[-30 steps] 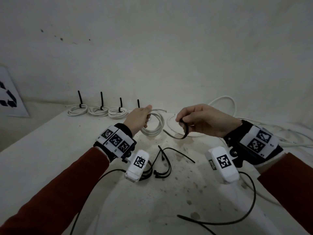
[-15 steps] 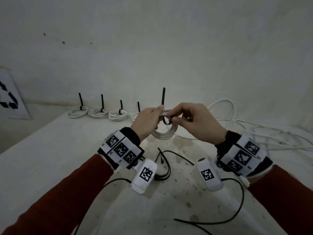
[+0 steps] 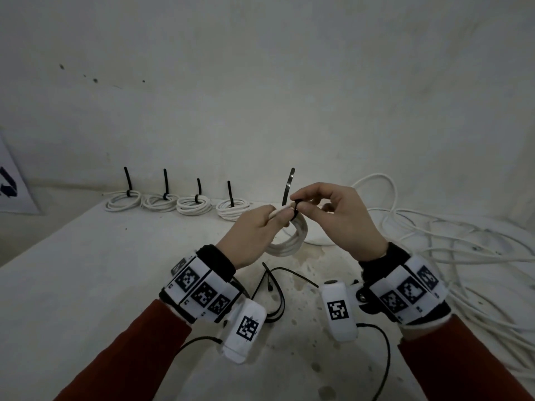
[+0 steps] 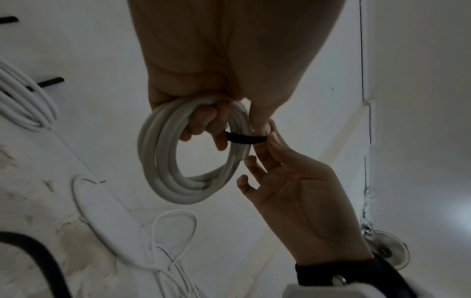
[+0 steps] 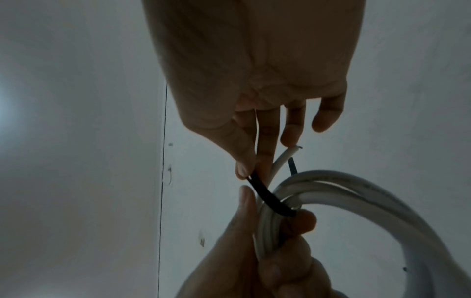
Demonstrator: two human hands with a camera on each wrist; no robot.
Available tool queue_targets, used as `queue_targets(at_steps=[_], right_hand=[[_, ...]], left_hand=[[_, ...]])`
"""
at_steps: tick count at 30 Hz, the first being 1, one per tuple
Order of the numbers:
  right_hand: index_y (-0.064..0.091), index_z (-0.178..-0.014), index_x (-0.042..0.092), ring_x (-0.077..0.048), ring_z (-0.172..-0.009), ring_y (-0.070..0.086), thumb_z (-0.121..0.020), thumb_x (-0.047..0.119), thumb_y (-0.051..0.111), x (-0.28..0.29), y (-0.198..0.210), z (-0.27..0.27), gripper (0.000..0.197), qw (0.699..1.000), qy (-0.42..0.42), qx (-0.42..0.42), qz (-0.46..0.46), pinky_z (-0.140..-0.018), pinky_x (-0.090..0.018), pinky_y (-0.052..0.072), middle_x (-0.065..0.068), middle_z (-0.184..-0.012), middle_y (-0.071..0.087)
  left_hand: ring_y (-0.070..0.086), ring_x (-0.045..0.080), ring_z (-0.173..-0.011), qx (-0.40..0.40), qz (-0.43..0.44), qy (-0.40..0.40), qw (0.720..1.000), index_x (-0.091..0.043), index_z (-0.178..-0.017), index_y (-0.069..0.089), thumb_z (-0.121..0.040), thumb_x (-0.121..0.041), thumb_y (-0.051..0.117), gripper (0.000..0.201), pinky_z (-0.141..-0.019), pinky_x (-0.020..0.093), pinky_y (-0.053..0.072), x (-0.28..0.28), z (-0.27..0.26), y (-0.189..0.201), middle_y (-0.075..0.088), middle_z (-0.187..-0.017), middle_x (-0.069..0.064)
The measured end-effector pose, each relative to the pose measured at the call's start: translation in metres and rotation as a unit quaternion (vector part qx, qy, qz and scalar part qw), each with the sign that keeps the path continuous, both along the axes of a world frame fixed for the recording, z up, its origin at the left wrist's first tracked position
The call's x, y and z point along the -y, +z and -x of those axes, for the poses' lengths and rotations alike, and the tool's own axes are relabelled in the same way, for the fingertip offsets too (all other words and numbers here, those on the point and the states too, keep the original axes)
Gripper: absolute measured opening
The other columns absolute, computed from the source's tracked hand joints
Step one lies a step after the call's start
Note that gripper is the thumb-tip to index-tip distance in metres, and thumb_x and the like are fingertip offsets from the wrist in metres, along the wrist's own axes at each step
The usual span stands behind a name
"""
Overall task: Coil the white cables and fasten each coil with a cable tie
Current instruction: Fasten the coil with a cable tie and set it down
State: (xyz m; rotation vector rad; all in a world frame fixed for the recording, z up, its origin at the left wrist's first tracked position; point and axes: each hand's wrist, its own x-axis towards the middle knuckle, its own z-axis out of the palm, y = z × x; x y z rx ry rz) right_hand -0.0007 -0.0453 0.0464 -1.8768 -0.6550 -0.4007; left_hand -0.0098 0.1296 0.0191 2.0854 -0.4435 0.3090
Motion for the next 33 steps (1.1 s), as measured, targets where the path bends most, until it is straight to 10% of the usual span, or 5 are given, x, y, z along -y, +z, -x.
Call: queue_targets(at_steps=[6,14,17,23,33], right_hand=[[0.074,-0.089,0.020,-0.008,-0.095,0.064,-0.085,0.005,0.068,0.005,0.003,-0.001,0.017,1.000,0.022,0.001,0.004,-0.089,-0.014,0.043,0.003,-0.090,0.074],[0.073,-0.089,0.008,-0.014,-0.064,0.065,-0.086,0.004,0.066,0.008,0.004,-0.003,0.009,0.984,0.037,-0.133,-0.114,-0.061,-0.020,0.050,-0.007,-0.074,0.071],[0.067,-0.088,0.006,-0.017,-0.054,0.063,-0.089,0.010,0.065,0.015,0.007,-0.009,0.004,0.960,0.000,-0.188,-0.208,-0.055,-0.025,0.053,-0.003,-0.066,0.067],[0.059,-0.109,0.001,-0.020,-0.076,0.069,-0.082,0.010,0.072,0.016,0.001,-0.011,0.031,0.943,-0.004,-0.239,-0.233,-0.057,-0.026,0.056,-0.018,-0.095,0.072],[0.075,-0.086,0.015,-0.020,-0.072,0.072,-0.080,-0.011,0.068,0.012,0.003,-0.003,0.027,0.994,0.019,-0.035,-0.104,-0.071,-0.025,0.057,-0.009,-0.078,0.075]], left_hand=[[0.046,0.005,-0.057,-0.036,-0.013,-0.059,0.998,-0.021,-0.078,0.060,-0.091,-0.054,0.036,0.043,-0.065,0.031,0.044,0.003,-0.004,-0.001,0.047,-0.061,-0.009],[0.048,0.005,-0.052,-0.037,0.037,-0.102,0.993,-0.012,-0.075,0.058,-0.083,-0.053,0.051,0.042,-0.055,0.018,0.042,0.015,-0.008,-0.006,0.050,-0.055,-0.008],[0.046,0.008,-0.051,-0.079,0.116,-0.134,0.981,-0.017,-0.073,0.060,-0.081,-0.055,0.056,0.039,-0.063,0.029,0.045,0.013,-0.009,-0.006,0.045,-0.049,-0.010],[0.036,0.005,-0.046,-0.149,0.211,-0.191,0.947,-0.009,-0.072,0.059,-0.071,-0.052,0.055,0.043,-0.060,0.024,0.043,0.014,-0.002,-0.003,0.037,-0.049,-0.012],[0.026,0.008,-0.043,-0.219,0.332,-0.178,0.900,-0.020,-0.053,0.063,-0.080,-0.052,0.048,0.045,-0.058,0.025,0.043,0.019,0.001,-0.002,0.020,-0.056,-0.001]])
